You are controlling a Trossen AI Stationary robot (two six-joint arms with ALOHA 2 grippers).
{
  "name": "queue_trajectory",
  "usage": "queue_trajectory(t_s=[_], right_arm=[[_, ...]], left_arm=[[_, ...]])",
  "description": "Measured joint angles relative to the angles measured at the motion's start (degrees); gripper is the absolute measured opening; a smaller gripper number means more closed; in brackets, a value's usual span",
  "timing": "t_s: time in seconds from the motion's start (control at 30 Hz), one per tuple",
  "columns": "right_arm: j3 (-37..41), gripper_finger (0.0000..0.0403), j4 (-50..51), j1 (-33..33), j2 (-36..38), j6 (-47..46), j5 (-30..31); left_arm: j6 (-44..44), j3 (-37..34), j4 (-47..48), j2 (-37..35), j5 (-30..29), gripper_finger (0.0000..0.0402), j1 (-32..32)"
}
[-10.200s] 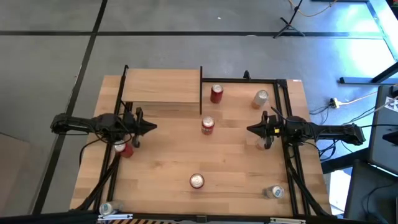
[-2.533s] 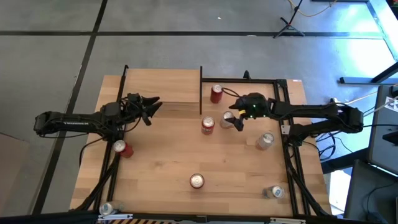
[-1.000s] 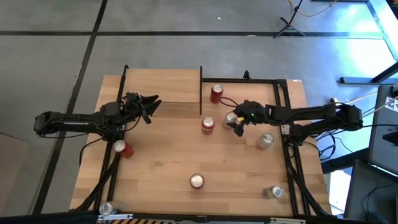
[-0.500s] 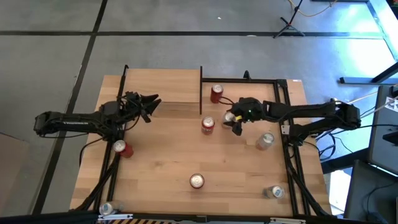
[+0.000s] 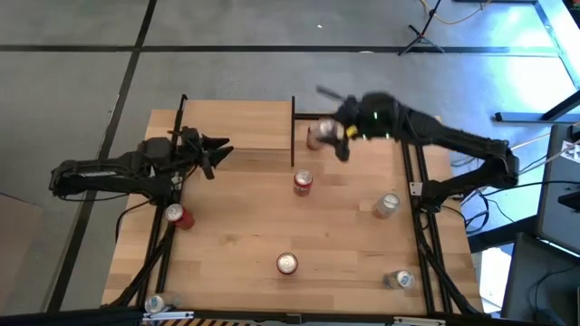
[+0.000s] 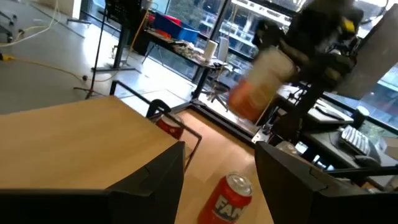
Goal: Place canned beverage on shelf
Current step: Put the top white soda can on the shelf
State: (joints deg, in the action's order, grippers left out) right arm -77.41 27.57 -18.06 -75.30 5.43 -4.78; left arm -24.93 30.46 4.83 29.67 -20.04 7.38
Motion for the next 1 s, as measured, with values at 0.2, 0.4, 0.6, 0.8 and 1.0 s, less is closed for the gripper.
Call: queue_trajectory(t_s=[0.2,0.4,0.6,0.8,1.0], right_arm=[[-21.44,0.0269,8.64,-4.60,-13.45,1.26,-2.64],[-43.54,0.0269,15.66,-8.16,-29.69,1.26,-11.98],[-57.70,0.0269,20.05,-10.16,-42.50,2.73,-18.85],[-54.25,0.0269,20.77,-12.35,-45.42,4.21,-22.01],[-54.01,0.0269,19.49,-12.96,-48.89,5.95,-21.54]], left_arm=[[3.41,1.71,1.41,-0.04,1.07,0.0188,0.00],[2.85,1.71,2.93,-0.04,6.98,0.0188,0.00],[3.04,1.71,4.56,-0.04,7.43,0.0188,0.00],[2.67,1.71,5.23,-0.04,7.70,0.0188,-0.01],[4.41,1.71,5.15,-0.04,5.62,0.0188,-0.02]])
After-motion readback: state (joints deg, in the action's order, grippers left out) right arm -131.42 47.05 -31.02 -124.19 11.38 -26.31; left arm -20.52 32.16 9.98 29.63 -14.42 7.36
